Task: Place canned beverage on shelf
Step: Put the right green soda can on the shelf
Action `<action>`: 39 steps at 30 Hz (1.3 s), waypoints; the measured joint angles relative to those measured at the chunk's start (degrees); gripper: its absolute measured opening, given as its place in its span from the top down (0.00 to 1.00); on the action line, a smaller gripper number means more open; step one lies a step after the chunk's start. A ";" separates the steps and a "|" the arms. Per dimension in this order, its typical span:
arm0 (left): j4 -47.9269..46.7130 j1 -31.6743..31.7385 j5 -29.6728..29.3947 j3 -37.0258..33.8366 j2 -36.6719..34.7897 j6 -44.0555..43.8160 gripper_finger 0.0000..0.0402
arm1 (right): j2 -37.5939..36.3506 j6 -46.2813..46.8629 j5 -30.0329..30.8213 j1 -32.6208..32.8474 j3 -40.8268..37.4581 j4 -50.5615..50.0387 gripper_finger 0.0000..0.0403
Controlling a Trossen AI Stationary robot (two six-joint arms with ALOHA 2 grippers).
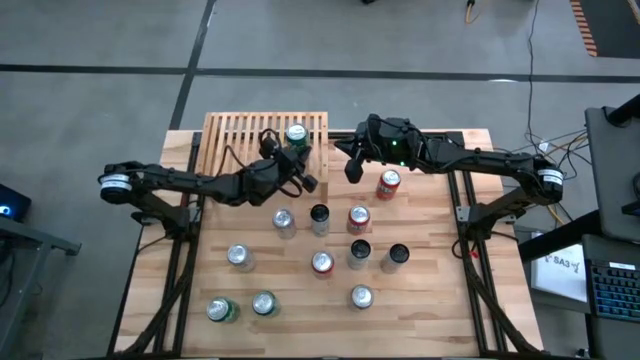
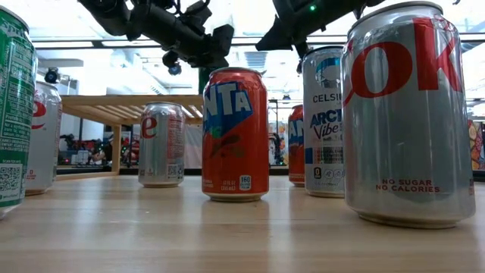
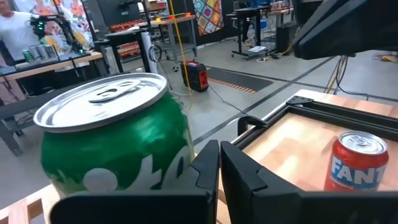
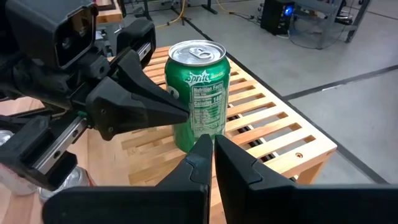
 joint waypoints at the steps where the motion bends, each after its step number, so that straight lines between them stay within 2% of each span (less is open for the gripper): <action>1: -0.02 0.06 -0.56 0.00 0.00 0.01 1.00 | 0.00 0.10 0.00 0.00 0.00 0.00 0.98; 14: -0.06 0.20 -5.25 0.00 -0.06 0.43 1.00 | 3.92 2.05 -0.02 0.00 0.00 2.01 0.98; 24: -0.52 -1.63 -5.24 0.00 -2.24 1.32 1.00 | 8.81 3.22 -0.18 -0.02 -0.02 9.23 0.98; 30: -4.21 -3.74 -5.14 0.02 -6.36 1.61 1.00 | 9.73 3.74 -0.19 -0.19 -0.02 13.48 0.98; 36: -8.92 -6.69 -0.82 0.02 -13.33 4.61 1.00 | 10.36 2.63 -0.20 -0.81 -0.02 16.72 0.98; 39: -12.00 -8.23 -0.47 0.02 -16.89 7.03 1.00 | 11.11 2.22 -0.31 -0.94 -0.02 18.36 0.98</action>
